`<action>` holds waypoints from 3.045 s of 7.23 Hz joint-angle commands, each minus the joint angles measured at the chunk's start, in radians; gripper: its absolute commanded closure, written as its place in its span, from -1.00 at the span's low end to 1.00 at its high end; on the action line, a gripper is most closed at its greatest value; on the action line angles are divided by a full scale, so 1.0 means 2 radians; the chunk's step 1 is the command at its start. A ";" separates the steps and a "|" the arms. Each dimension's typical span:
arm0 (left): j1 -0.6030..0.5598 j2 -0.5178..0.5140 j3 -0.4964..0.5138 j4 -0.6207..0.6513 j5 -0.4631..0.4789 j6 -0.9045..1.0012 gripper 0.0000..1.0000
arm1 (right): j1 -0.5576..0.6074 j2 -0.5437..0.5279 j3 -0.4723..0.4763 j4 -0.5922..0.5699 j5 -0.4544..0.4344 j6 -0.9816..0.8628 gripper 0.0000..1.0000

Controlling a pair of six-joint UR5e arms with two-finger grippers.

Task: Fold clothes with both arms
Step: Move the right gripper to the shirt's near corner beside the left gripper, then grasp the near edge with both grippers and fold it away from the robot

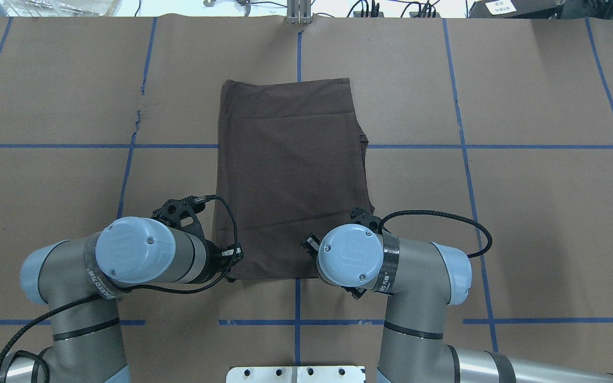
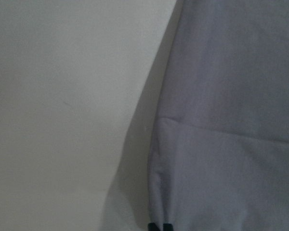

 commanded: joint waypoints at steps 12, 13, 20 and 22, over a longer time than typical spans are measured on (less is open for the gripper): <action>-0.002 0.000 -0.002 0.001 0.000 0.000 1.00 | 0.005 0.006 -0.026 0.018 0.002 0.008 0.15; -0.002 0.000 -0.002 0.001 0.000 0.000 1.00 | 0.007 0.006 -0.026 0.018 0.002 0.007 0.43; -0.002 0.004 -0.013 0.002 0.000 0.000 1.00 | 0.018 0.018 -0.019 0.018 0.005 0.007 1.00; 0.003 0.006 -0.041 0.024 0.001 0.000 1.00 | 0.018 0.005 0.019 0.014 0.012 0.006 1.00</action>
